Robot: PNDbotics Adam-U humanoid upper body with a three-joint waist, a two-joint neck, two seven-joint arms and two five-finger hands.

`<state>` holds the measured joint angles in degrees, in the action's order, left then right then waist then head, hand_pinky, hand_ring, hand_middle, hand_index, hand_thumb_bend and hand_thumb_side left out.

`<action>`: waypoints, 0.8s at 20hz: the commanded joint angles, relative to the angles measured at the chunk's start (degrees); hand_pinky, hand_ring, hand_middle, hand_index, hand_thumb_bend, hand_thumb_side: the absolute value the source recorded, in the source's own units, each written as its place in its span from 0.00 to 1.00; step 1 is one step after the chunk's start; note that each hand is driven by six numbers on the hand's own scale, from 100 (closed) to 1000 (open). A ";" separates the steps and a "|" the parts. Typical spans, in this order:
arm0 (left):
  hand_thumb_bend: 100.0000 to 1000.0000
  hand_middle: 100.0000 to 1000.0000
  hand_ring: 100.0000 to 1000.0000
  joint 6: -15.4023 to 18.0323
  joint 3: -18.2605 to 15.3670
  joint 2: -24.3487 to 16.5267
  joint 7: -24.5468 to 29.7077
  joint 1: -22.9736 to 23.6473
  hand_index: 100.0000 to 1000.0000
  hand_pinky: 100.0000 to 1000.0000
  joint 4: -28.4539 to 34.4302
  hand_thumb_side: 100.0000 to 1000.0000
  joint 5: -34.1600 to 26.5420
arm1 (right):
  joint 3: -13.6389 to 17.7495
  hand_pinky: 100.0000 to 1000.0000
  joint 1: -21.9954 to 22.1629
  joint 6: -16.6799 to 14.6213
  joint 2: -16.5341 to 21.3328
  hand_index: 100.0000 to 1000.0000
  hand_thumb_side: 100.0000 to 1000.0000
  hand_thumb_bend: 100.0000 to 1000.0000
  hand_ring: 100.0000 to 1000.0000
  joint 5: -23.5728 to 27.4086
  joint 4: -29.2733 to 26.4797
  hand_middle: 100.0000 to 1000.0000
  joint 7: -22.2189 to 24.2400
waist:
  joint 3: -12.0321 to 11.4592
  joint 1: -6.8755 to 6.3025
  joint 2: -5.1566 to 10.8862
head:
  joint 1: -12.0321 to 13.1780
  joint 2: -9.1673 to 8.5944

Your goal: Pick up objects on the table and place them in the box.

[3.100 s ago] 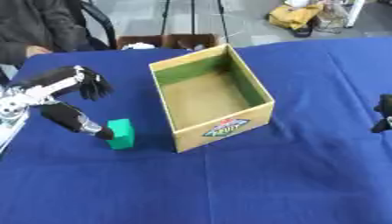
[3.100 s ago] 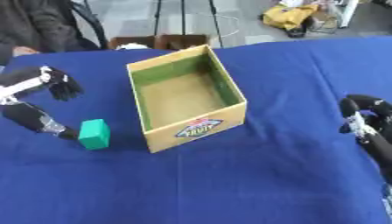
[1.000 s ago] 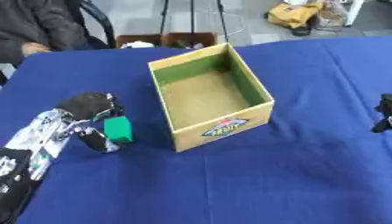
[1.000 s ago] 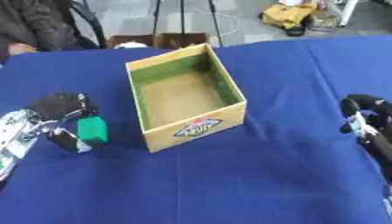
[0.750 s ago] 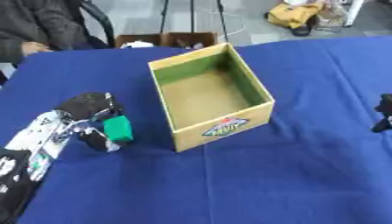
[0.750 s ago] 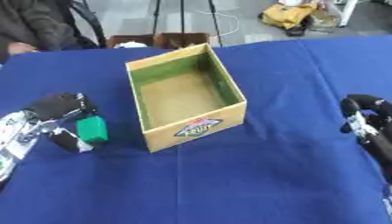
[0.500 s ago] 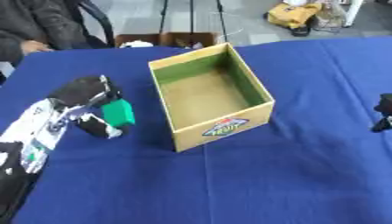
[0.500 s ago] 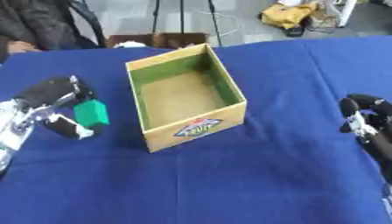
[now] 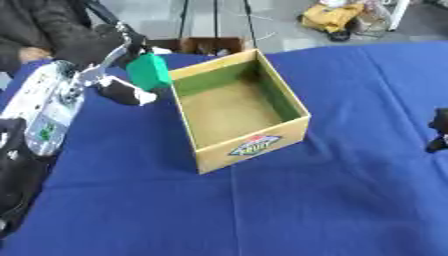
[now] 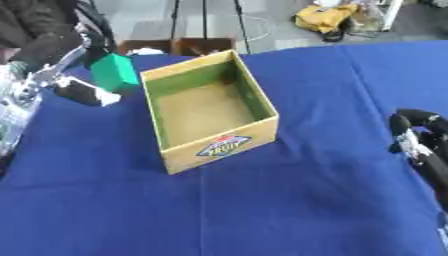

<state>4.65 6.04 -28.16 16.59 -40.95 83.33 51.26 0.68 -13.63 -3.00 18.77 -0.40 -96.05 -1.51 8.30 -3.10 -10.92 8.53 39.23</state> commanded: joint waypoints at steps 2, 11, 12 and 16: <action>0.22 0.19 0.29 1.27 0.43 2.50 -1.22 -4.72 0.34 0.41 -7.04 0.16 2.47 | -0.17 0.42 -0.91 -0.14 0.62 0.72 0.57 0.34 0.37 0.27 -0.41 0.53 0.53 | 0.59 -0.05 0.69 | 0.76 -0.35; 0.22 0.20 0.30 3.18 0.57 8.47 -6.15 -9.47 0.36 0.42 -18.98 0.20 6.53 | -0.74 0.42 -1.47 -0.11 0.40 0.72 0.56 0.35 0.37 0.29 -0.35 0.53 1.24 | 2.21 -0.41 -0.12 | 1.87 -0.67; 0.21 0.20 0.30 3.54 0.75 8.91 -6.36 -9.48 0.36 0.42 -19.56 0.21 6.49 | -0.76 0.42 -1.49 -0.12 0.37 0.72 0.56 0.35 0.37 0.28 -0.35 0.53 1.27 | 2.28 -0.42 -0.20 | 1.93 -0.66; 0.29 0.25 0.34 4.98 1.61 9.91 -6.06 -9.01 0.41 0.45 -20.77 0.27 5.38 | -0.74 0.42 -1.57 -0.13 0.28 0.72 0.56 0.35 0.37 0.28 -0.37 0.53 1.31 | 2.33 -0.37 -0.36 | 1.87 -0.70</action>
<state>9.10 7.55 -17.73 10.60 -48.96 62.26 57.03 -0.10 -14.47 -2.98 18.49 -0.40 -96.01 -0.41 10.59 -3.75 -12.06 10.28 39.04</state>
